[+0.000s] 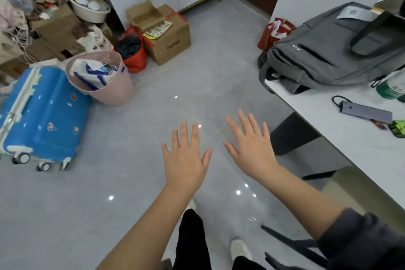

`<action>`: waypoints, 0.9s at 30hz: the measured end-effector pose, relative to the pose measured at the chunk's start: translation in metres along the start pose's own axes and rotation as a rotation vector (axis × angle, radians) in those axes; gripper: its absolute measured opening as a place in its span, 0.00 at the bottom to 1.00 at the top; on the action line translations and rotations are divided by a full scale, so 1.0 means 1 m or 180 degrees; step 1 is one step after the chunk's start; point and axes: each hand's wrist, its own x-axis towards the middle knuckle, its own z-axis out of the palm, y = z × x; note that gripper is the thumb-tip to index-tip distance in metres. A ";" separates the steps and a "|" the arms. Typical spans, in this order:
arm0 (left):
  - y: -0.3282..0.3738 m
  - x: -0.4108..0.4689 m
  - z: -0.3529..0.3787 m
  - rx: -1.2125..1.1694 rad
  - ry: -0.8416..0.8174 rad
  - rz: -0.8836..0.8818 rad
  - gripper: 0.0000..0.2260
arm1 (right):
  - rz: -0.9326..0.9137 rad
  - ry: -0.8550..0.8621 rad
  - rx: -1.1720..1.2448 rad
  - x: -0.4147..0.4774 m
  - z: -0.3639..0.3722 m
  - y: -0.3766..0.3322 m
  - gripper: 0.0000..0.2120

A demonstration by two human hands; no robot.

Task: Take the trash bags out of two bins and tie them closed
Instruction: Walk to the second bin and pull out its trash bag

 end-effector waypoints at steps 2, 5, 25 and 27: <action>0.027 -0.033 0.019 -0.0061 -0.0059 -0.0096 0.32 | -0.0094 -0.0073 0.0004 -0.036 0.008 0.021 0.30; 0.065 -0.085 0.041 -0.0159 -0.0161 -0.0250 0.31 | -0.0190 -0.0185 -0.0091 -0.093 0.014 0.054 0.30; 0.220 -0.420 0.109 0.0057 -0.0058 -0.0142 0.31 | -0.0371 0.0093 -0.0085 -0.451 0.055 0.160 0.31; 0.232 -0.452 0.107 0.0161 -0.0029 -0.0132 0.31 | -0.0405 0.0091 -0.0117 -0.484 0.051 0.168 0.30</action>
